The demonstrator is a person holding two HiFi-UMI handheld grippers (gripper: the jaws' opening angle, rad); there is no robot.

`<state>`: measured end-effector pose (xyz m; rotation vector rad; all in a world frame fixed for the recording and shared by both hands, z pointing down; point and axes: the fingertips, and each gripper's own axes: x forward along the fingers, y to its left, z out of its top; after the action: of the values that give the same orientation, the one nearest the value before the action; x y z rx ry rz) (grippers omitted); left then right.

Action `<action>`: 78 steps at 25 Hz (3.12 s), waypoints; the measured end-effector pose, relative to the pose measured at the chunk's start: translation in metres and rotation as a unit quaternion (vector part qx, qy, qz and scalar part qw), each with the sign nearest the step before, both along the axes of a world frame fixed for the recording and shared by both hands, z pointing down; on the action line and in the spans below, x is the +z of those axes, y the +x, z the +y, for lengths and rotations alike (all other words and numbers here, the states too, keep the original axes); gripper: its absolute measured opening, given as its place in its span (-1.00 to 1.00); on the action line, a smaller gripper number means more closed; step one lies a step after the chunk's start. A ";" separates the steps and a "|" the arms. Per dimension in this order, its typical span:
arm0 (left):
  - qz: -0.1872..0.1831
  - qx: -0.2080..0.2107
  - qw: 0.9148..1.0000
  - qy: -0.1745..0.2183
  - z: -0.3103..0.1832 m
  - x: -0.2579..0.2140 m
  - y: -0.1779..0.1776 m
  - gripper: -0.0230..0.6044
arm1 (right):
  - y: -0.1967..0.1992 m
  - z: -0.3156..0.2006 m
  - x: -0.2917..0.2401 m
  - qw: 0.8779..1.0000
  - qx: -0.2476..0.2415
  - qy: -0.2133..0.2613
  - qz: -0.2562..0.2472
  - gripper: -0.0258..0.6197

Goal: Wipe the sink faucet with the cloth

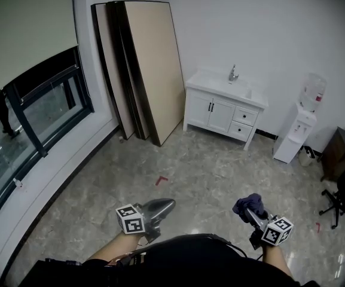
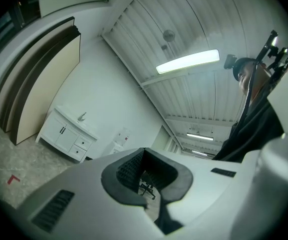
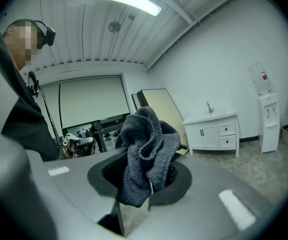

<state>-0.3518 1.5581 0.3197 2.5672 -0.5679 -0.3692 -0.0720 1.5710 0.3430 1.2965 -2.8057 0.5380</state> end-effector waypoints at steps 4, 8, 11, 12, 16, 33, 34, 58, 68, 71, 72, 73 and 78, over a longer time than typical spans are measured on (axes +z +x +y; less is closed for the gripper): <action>0.005 -0.004 1.000 -0.010 -0.021 0.006 -0.010 -0.93 | -0.012 -0.024 0.006 1.000 -0.010 -0.016 0.008 -0.65; 0.007 -0.018 1.000 -0.020 -0.045 0.014 -0.017 -0.93 | -0.011 -0.059 0.015 0.999 -0.016 -0.026 0.010 -0.65; 0.010 -0.029 0.999 -0.026 -0.063 0.020 -0.016 -0.93 | -0.018 -0.089 0.019 0.999 -0.037 -0.024 0.007 -0.65; 0.009 -0.033 0.999 -0.027 -0.068 0.021 -0.014 -0.93 | -0.019 -0.099 0.019 0.999 -0.046 -0.023 0.004 -0.65; -0.013 -0.057 0.998 -0.013 -0.095 0.019 -0.002 -0.93 | -0.009 -0.142 0.023 0.997 -0.077 -0.019 -0.004 -0.65; 0.002 -0.071 0.997 -0.003 -0.251 0.000 0.195 -0.93 | 0.190 -0.304 0.003 0.996 -0.085 -0.002 0.006 -0.65; 0.002 -0.067 0.998 -0.004 -0.258 0.001 0.205 -0.93 | 0.199 -0.308 0.005 0.997 -0.083 -0.003 0.006 -0.65; 0.003 0.065 0.998 0.006 -0.505 -0.012 0.202 -0.93 | 0.209 -0.479 -0.003 0.998 0.068 0.002 -0.002 -0.65; -0.006 0.064 0.998 -0.004 -0.606 0.000 0.114 -0.93 | 0.122 -0.583 0.002 0.998 0.068 -0.002 -0.002 -0.65; -0.010 0.047 0.999 -0.014 -0.629 0.002 0.094 -0.93 | 0.106 -0.606 0.007 0.998 0.059 -0.013 0.000 -0.65; -0.009 0.043 0.999 -0.017 -0.635 0.004 0.089 -0.93 | 0.104 -0.612 0.009 0.998 0.057 -0.016 0.001 -0.65; -0.008 0.041 0.999 -0.019 -0.640 0.006 0.086 -0.93 | 0.103 -0.618 0.011 0.998 0.055 -0.018 0.001 -0.65; -0.005 0.019 0.999 -0.032 -0.674 0.018 0.081 -0.93 | 0.107 -0.665 0.017 0.999 0.045 -0.025 -0.002 -0.65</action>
<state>-0.2708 0.8842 0.3377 2.5172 -0.5249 -0.3192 0.0345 0.9063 0.3605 1.4196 -2.7270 0.6105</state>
